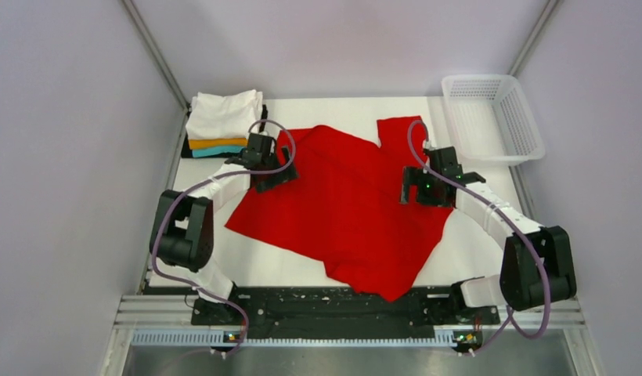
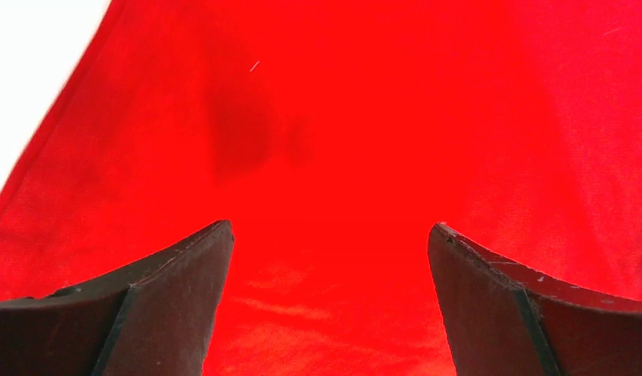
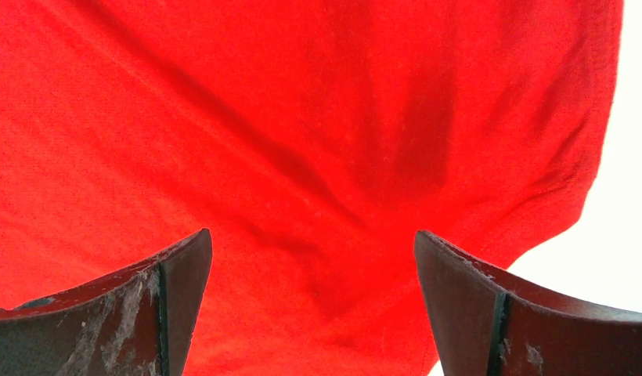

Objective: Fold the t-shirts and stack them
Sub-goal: Flatten out the tshirt

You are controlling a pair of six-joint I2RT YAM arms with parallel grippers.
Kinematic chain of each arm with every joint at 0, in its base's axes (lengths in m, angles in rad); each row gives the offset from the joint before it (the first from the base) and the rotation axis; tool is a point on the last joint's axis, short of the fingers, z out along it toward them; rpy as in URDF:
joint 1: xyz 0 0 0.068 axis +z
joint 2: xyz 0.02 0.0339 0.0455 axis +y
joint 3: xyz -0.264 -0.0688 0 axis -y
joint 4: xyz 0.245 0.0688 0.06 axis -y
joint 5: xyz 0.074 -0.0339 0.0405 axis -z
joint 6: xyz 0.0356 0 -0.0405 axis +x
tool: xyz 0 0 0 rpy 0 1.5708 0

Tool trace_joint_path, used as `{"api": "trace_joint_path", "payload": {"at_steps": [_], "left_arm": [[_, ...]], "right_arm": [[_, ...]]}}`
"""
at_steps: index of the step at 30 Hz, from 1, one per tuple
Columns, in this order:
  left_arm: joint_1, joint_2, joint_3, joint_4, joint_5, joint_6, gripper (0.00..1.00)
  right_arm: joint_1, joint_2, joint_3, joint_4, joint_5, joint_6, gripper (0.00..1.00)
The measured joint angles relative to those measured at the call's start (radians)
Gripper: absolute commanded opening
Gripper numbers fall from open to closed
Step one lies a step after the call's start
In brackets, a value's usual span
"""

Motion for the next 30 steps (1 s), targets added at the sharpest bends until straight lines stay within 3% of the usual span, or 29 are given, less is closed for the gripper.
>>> {"api": "trace_joint_path", "payload": {"at_steps": [9, 22, 26, 30], "left_arm": [[0.010, 0.074, -0.041, -0.034, -0.005, -0.040, 0.99], [0.013, 0.208, 0.140, -0.072, -0.048, -0.144, 0.99], [0.009, 0.209, 0.148, -0.081, -0.047, -0.156, 0.99], [0.004, 0.148, 0.119, -0.108, -0.064, -0.156, 0.99]], "right_arm": [[-0.001, 0.233, 0.038, 0.075, 0.029, 0.061, 0.99], [-0.088, 0.740, 0.671, 0.072, 0.174, 0.047, 0.99], [-0.098, 0.784, 0.766, 0.033, 0.176, 0.006, 0.99], [-0.086, 0.702, 0.727, 0.011, 0.172, -0.039, 0.99]]}}
